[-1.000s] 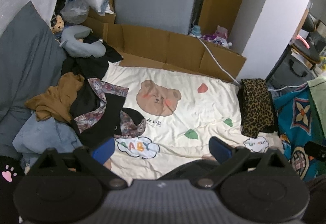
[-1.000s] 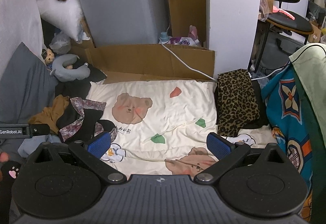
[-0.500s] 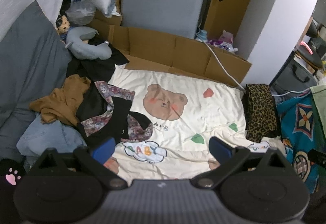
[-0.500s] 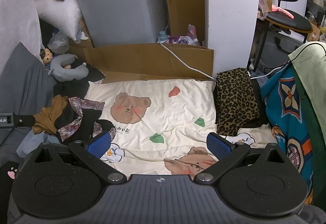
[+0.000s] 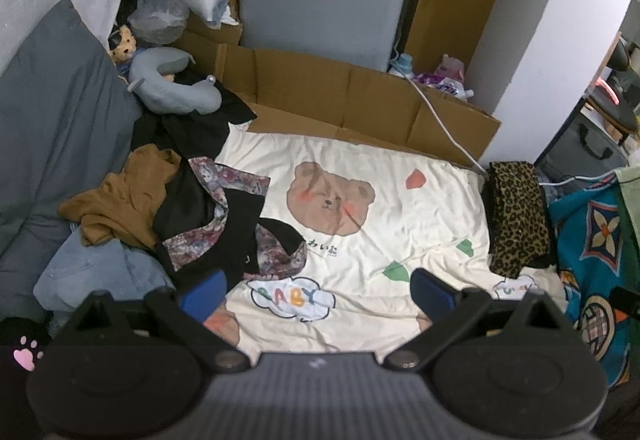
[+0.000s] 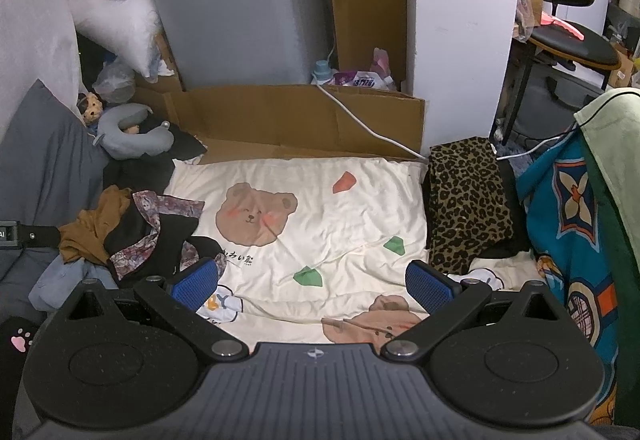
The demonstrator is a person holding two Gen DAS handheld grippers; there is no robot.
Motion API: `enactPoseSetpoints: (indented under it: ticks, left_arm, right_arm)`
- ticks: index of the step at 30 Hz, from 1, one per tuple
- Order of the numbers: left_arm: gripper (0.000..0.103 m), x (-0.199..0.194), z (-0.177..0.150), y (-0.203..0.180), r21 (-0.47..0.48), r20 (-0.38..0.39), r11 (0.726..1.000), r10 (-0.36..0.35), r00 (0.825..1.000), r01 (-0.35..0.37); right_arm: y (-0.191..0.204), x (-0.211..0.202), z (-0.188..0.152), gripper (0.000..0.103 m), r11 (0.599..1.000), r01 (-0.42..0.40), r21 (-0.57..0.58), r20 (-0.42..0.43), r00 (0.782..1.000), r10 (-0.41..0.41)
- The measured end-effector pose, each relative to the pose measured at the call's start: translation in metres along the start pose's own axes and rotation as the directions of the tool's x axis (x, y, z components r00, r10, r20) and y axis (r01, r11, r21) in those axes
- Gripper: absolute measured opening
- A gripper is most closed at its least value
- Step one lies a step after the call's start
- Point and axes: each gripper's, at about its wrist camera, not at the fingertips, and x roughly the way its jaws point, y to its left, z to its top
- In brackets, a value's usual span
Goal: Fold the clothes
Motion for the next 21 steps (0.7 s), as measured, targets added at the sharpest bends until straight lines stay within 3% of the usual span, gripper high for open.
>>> enactPoseSetpoints:
  ticks: [21]
  left_arm:
    - [0.100, 0.046, 0.024, 0.023, 0.018, -0.009, 0.999, 0.040, 0.999, -0.040]
  right_arm:
    - [0.007, 0.064, 0.019, 0.103, 0.998, -0.060, -0.020, -0.004, 0.998, 0.060]
